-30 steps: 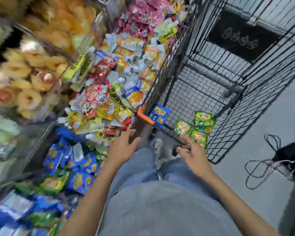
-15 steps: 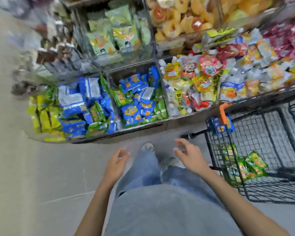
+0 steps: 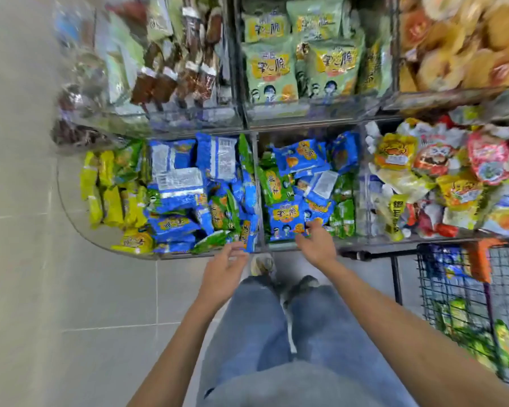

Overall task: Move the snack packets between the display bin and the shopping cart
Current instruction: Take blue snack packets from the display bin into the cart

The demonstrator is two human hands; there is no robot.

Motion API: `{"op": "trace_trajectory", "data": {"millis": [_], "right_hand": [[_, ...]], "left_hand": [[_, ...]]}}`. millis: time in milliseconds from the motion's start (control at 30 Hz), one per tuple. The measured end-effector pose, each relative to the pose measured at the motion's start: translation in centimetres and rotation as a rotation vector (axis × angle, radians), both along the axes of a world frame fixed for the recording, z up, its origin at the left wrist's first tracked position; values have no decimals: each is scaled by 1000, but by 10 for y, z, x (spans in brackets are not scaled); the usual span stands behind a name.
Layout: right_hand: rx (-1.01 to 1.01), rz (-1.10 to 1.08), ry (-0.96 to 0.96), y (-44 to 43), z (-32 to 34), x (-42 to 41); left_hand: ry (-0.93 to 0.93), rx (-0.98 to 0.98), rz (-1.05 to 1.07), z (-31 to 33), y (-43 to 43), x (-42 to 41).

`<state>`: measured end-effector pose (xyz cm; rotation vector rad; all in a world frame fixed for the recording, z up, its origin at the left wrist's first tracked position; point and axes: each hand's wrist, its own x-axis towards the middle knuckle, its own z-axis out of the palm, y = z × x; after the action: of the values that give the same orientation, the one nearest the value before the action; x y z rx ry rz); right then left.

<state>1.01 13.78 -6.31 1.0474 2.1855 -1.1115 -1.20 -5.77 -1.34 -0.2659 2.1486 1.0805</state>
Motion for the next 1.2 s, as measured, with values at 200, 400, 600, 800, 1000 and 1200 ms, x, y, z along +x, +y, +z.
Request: {"op": "trace_trajectory", "data": {"millis": [200,400,600,800,1000,1200], "right_hand": [[15,-147,-101,-9,-35,-21],[-19,-260,-126,-11,-39,-34],[-165,-428,-56,4,-13,-24],[-580,-575,58,9,42,-19],[-598,-352,42,12,65,-49],[-487,-669,-13,44,28,-116]], "left_hand": [[-4,16,-85,-6,17,-28],[-69,47,-86,-10,36,-44],[-124,75,-40,-9,54,-60],[-310,164,126,-7,75,-67],[-292,276,400,-2,81,-81],[-270,237,505,0,71,-101]]}}
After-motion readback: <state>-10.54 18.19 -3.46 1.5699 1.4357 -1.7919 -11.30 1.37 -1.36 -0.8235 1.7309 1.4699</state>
